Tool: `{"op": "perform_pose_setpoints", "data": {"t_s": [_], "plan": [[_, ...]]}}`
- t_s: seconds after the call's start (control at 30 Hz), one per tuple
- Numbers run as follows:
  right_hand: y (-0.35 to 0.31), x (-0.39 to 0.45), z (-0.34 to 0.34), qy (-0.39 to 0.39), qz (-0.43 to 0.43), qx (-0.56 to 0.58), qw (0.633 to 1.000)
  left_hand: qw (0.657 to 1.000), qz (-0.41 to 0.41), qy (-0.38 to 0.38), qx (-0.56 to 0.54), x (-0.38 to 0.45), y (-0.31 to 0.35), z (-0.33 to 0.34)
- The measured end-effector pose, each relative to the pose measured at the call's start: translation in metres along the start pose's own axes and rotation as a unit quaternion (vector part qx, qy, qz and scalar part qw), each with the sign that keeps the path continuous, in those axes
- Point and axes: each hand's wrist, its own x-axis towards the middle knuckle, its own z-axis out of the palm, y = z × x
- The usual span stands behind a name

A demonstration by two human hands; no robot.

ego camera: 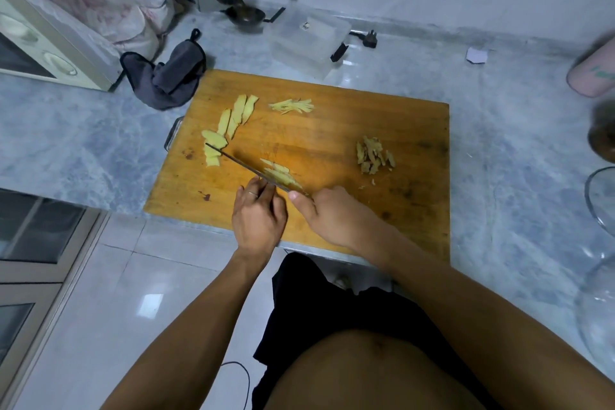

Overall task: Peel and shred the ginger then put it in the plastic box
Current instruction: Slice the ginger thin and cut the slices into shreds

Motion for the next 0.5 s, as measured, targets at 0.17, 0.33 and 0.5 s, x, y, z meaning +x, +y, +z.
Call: {"op": "perform_pose_setpoints", "data": {"t_s": [0.17,0.33,0.5], "plan": [[0.003,0.0,0.003,0.009,0.0,0.009,1.0,1.0,-0.025,-0.014,0.002,0.0,0.006,0.001],[0.005,0.001,0.005,0.009,0.005,0.01,1.0,0.999,-0.041,-0.019,0.01,-0.002,0.012,0.0],[0.004,-0.001,0.003,0.006,0.003,0.009,1.0,0.999,-0.045,-0.022,0.02,-0.002,0.012,0.0]]}}
